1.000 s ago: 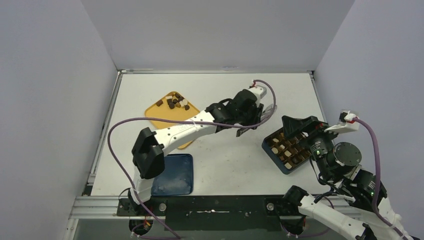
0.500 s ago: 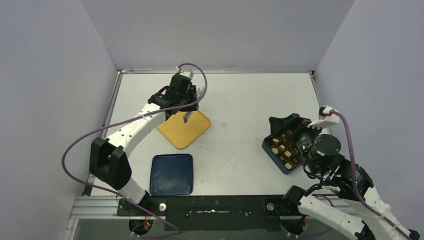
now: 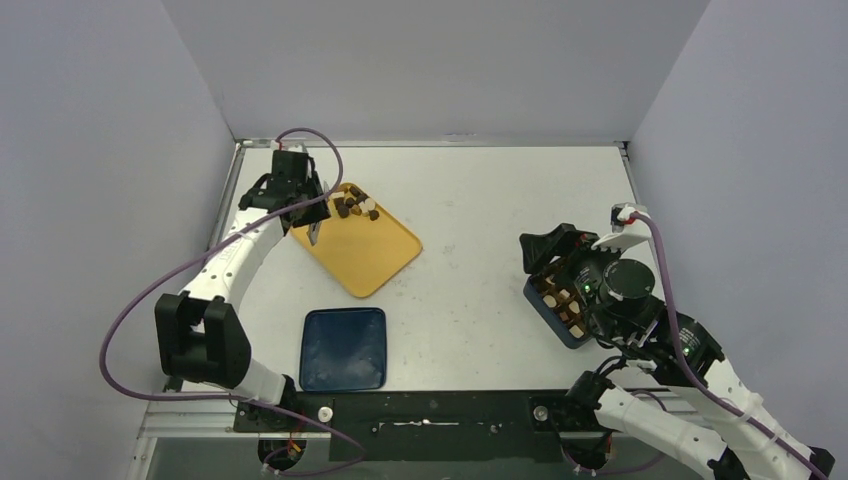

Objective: Pack the chocolate
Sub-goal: Place the fake chocolate in the packing box, then pick up the fake chocolate from the plate.

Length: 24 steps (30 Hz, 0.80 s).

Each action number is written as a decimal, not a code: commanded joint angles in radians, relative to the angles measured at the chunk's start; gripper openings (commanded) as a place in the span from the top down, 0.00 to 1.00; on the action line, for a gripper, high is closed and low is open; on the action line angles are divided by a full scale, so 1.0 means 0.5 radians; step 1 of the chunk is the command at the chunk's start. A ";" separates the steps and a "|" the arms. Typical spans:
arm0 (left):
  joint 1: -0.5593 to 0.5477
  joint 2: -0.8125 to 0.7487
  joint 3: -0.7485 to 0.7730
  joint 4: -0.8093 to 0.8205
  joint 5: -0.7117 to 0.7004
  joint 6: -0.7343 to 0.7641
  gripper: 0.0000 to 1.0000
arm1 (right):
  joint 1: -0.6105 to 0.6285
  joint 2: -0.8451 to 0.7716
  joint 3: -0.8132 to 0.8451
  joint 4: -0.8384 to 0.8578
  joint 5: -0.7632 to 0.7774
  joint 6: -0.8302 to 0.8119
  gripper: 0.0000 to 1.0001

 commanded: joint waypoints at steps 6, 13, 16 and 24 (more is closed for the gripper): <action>0.091 0.149 0.061 0.017 -0.090 0.094 0.66 | -0.005 0.043 -0.005 0.211 -0.050 -0.031 0.00; 0.146 0.307 0.184 0.003 -0.144 0.116 0.64 | -0.005 0.130 0.018 0.303 -0.095 -0.104 0.00; 0.147 0.363 0.209 0.021 -0.123 0.119 0.64 | -0.005 0.160 0.034 0.335 -0.112 -0.133 0.00; 0.149 0.448 0.237 0.046 -0.054 0.140 0.64 | -0.003 0.204 0.035 0.406 -0.116 -0.184 0.00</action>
